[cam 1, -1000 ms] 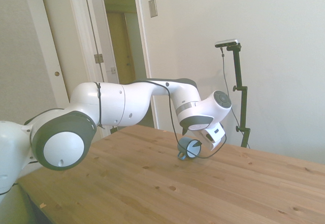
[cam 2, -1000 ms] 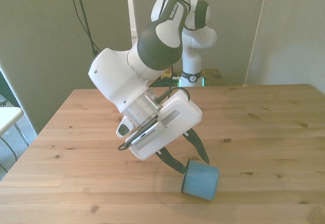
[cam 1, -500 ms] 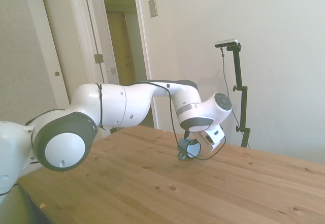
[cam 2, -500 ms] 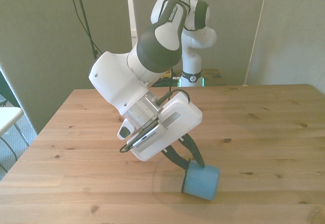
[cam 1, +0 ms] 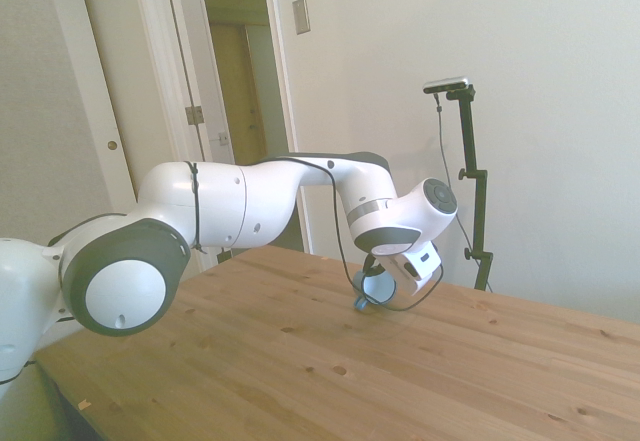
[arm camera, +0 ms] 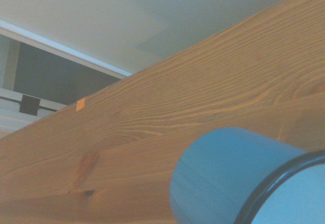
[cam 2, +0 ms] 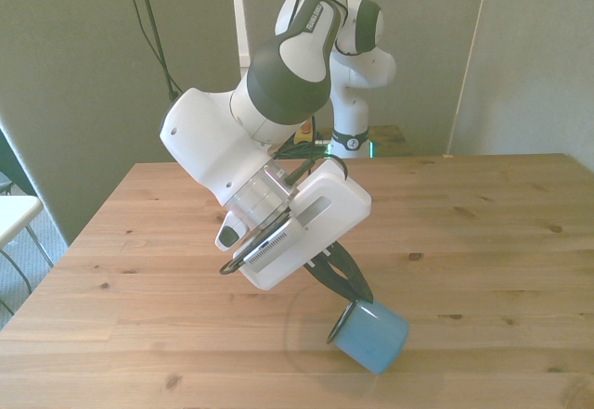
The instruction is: Flip the mug upright
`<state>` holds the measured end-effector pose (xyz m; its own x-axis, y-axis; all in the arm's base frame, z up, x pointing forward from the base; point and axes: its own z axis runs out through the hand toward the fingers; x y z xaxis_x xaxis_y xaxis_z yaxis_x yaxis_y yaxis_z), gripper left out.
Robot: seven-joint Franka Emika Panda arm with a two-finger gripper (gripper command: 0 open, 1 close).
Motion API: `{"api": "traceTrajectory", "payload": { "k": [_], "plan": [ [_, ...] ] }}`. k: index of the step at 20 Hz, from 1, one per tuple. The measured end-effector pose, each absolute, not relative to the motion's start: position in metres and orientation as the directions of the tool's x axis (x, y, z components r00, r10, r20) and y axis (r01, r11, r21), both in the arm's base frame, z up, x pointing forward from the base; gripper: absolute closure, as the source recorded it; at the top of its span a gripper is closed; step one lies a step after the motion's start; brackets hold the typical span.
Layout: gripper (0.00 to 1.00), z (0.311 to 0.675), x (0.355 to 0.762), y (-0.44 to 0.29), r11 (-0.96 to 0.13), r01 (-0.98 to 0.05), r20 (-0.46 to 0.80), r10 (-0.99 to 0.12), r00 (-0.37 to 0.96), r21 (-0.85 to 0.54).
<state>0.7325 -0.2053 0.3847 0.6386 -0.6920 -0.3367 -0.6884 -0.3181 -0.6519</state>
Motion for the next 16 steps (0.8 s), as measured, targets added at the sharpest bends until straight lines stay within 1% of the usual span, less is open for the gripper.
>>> {"api": "traceTrajectory", "payload": {
  "k": [4, 6, 10, 14, 16],
  "plan": [
    [1.00, 0.389, 0.732, -0.205, -0.325, -0.687, -0.329, -0.695, 0.640, -0.650],
    [1.00, 0.403, 0.731, -0.202, -0.338, -0.678, -0.309, -0.698, 0.646, -0.653],
    [1.00, 0.453, 0.725, -0.188, -0.418, -0.667, -0.224, -0.719, 0.658, -0.617],
    [1.00, 0.509, 0.708, -0.164, -0.536, -0.682, -0.072, -0.758, 0.648, -0.498],
    [1.00, 0.528, 0.694, -0.153, -0.586, -0.693, -0.004, -0.763, 0.647, -0.421]
  ]
}}
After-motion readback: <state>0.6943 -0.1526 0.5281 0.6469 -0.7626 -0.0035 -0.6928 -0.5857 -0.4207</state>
